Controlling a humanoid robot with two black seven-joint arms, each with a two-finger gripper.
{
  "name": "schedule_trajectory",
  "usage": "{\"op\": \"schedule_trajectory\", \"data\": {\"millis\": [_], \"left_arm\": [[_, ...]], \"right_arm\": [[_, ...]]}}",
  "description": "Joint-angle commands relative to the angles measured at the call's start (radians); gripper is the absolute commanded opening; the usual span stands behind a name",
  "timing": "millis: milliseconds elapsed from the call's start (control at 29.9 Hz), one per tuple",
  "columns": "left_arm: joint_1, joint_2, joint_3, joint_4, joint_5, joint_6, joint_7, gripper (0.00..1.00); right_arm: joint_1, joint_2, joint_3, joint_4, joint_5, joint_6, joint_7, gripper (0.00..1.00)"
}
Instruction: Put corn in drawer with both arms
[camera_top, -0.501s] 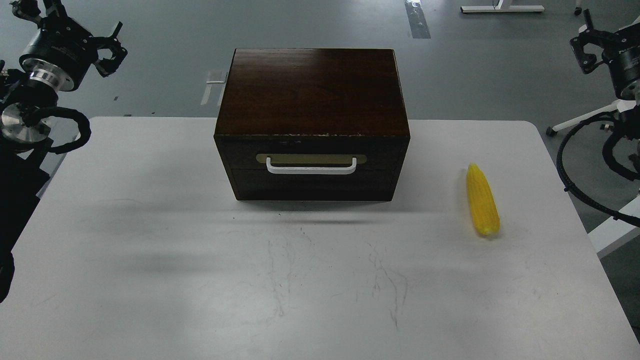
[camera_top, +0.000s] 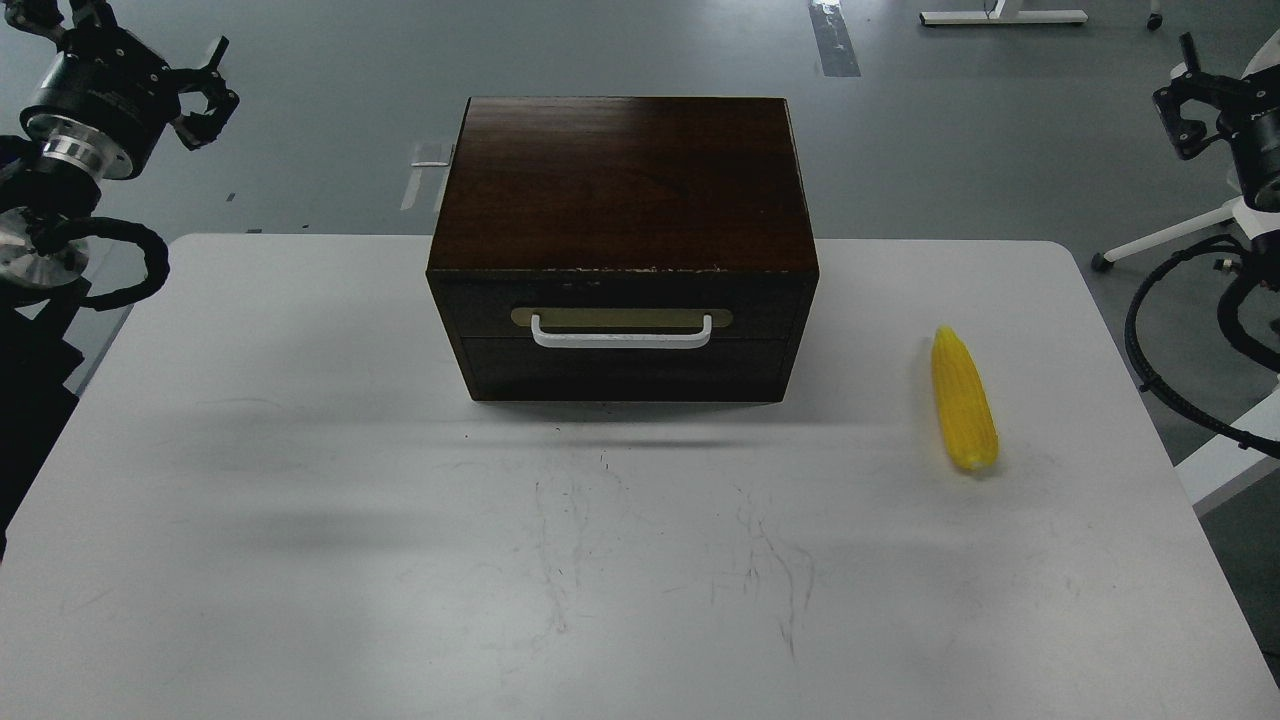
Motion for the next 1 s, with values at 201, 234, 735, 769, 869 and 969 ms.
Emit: {"op": "schedule_trajectory", "data": {"millis": [201,234,735,769,869,969], "left_arm": [[-0.140,0.268,0.049,-0.316,0.570,0.000,0.028,0.89],[-0.151,0.276,0.049,-0.344,0.615,0.000,0.024,0.89],[-0.313,0.256,0.053,-1.093,1.586,0.000,0.001,0.84],[-0.306,0.230,0.055,-1.122,1.669,0.000,-0.001,0.84],[-0.314,0.175,0.108,-1.154,1.798,0.000,-0.002,0.84],[-0.340,0.110,0.191,-1.171,1.953,0.000,-0.001,0.84]], "right_arm": [[-0.003,-0.022,-0.009,0.000,-0.003,0.000,-0.001,1.00],[-0.003,-0.027,-0.011,0.000,-0.003,0.000,-0.001,1.00],[-0.002,-0.059,-0.013,0.000,-0.003,0.000,-0.001,1.00],[-0.003,-0.059,-0.014,-0.002,-0.003,0.000,-0.001,1.00],[-0.020,-0.059,-0.014,-0.003,-0.003,0.000,-0.001,1.00],[-0.034,-0.076,-0.014,-0.005,-0.003,0.000,0.001,1.00]]}}
